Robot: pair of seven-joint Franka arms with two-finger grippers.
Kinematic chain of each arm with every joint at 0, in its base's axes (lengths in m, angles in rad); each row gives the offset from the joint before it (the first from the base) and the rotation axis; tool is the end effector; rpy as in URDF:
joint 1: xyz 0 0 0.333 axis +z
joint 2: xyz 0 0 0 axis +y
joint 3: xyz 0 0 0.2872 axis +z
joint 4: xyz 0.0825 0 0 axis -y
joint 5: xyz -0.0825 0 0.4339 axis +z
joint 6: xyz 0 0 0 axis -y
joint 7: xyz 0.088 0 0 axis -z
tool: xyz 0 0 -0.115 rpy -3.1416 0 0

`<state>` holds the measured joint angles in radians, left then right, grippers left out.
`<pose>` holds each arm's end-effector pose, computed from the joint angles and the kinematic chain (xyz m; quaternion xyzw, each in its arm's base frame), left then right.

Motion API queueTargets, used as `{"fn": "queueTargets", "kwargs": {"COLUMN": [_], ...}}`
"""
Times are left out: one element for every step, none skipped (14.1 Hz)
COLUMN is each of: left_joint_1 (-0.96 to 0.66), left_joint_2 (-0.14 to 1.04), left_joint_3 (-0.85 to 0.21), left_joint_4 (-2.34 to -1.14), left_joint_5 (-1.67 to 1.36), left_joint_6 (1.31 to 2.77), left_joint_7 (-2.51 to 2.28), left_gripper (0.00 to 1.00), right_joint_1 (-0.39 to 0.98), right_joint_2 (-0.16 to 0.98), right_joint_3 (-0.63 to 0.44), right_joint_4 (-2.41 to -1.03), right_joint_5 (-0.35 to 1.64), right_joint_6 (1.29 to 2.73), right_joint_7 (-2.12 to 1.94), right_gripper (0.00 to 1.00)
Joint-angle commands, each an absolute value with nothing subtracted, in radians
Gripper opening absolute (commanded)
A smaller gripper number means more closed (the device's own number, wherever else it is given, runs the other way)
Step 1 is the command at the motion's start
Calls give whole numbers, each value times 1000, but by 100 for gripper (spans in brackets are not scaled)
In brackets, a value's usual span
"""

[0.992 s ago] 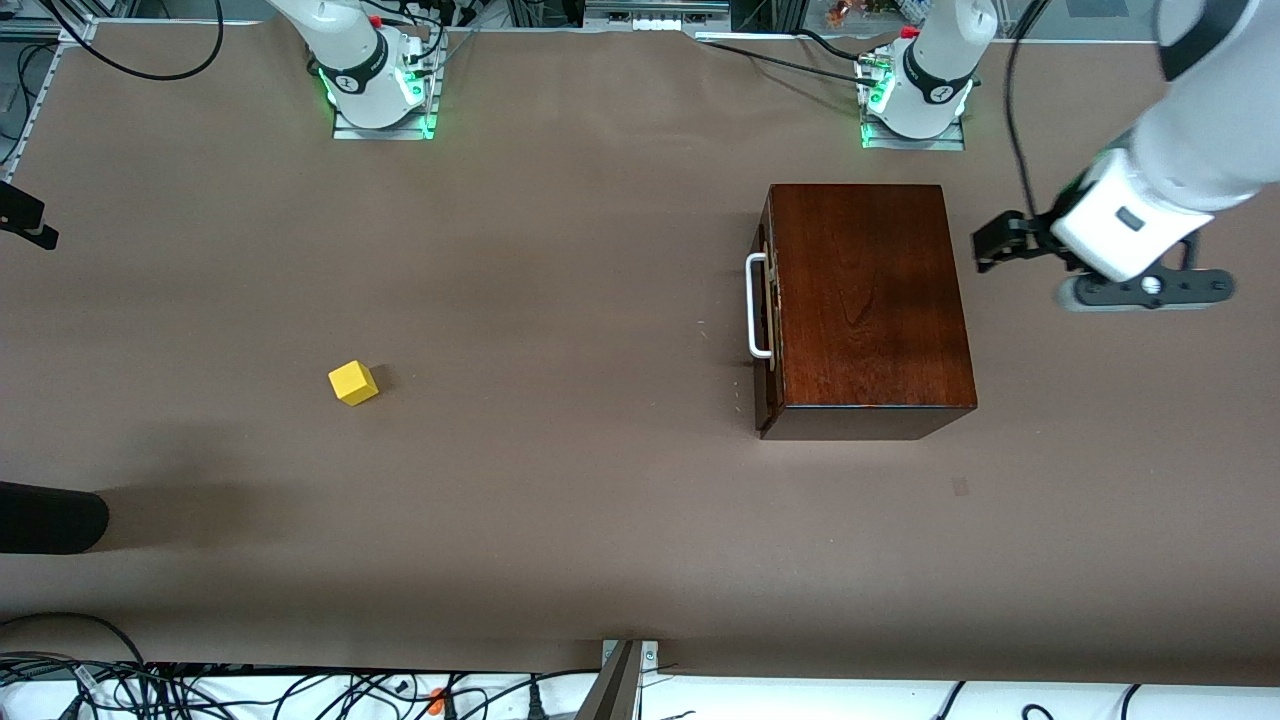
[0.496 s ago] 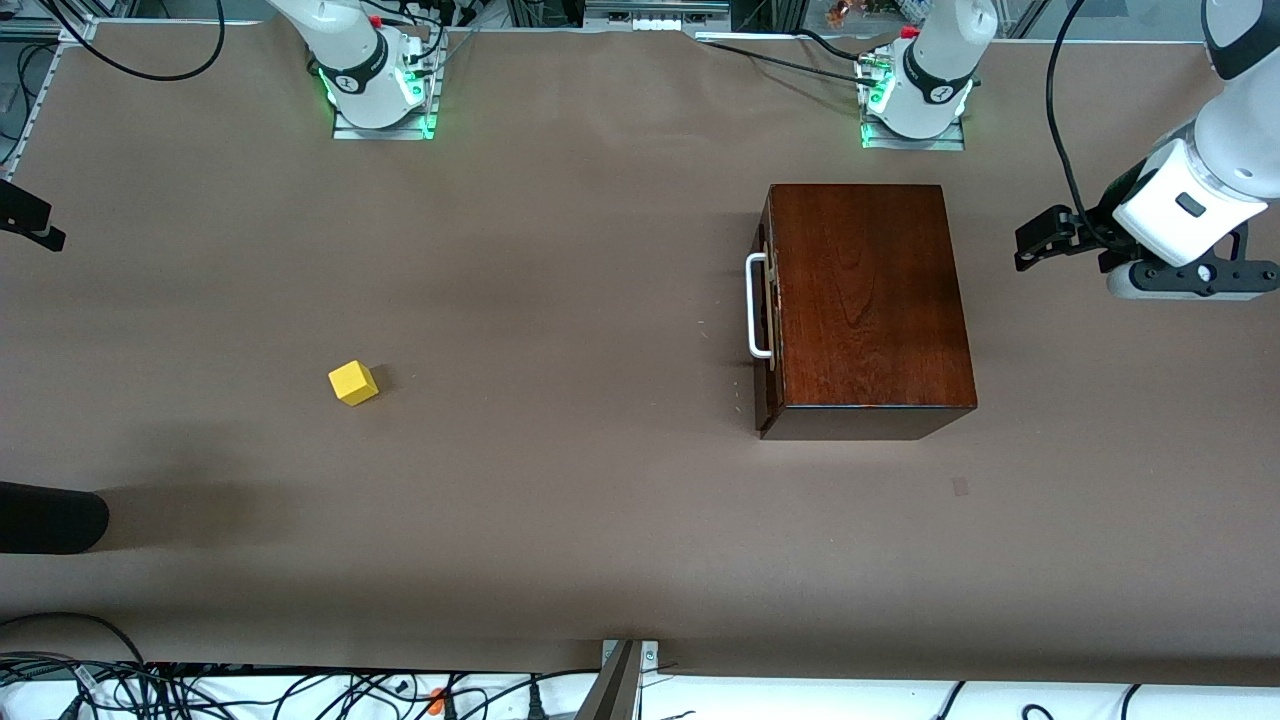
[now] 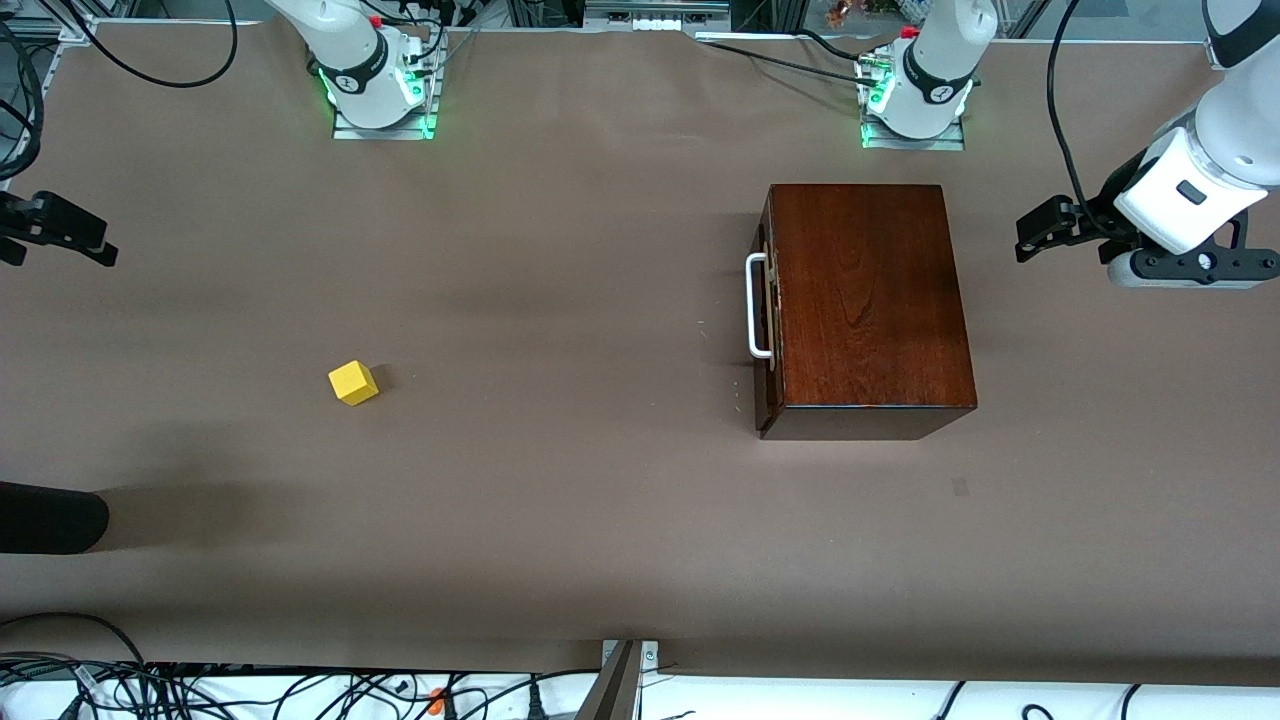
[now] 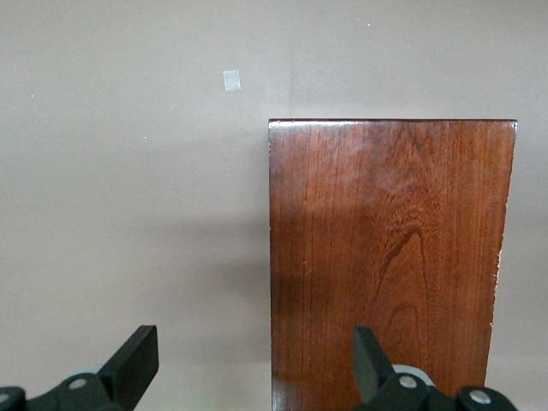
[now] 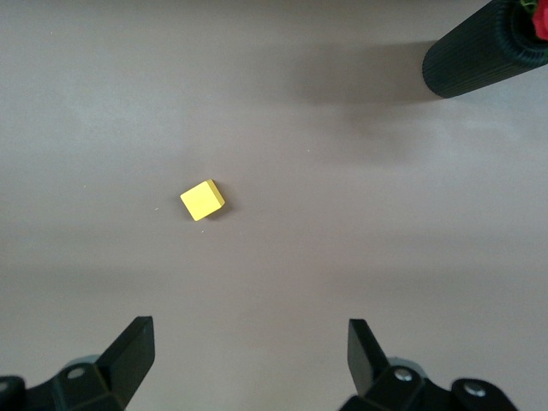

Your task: Open drawer, take yellow block, close drawer

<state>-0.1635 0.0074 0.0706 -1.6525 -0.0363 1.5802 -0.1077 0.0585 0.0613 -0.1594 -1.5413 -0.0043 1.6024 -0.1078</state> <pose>0.5997 -0.0601 0.5416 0.9990 0.0083 -0.0414 0.0138 0.6211 -0.0609 0.5687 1.0000 0.0037 -0.0004 0.0070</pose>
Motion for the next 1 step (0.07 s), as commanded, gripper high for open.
{"fn": "queueTargets", "kwargs": {"left_joint_1": [-169], "left_joint_2": [-12], "left_joint_3": [78], "left_joint_4": [-1672], "left_joint_5": [-41], "left_joint_6": [1582], "left_joint_7": [-86], "left_gripper": [100], "right_joint_1": [58], "right_joint_2": [60], "right_joint_3": [-164], "right_joint_4": [-1546], "right_joint_5": [15], "right_joint_6": [1608], "right_joint_7": [-98], "right_gripper": [100]}}
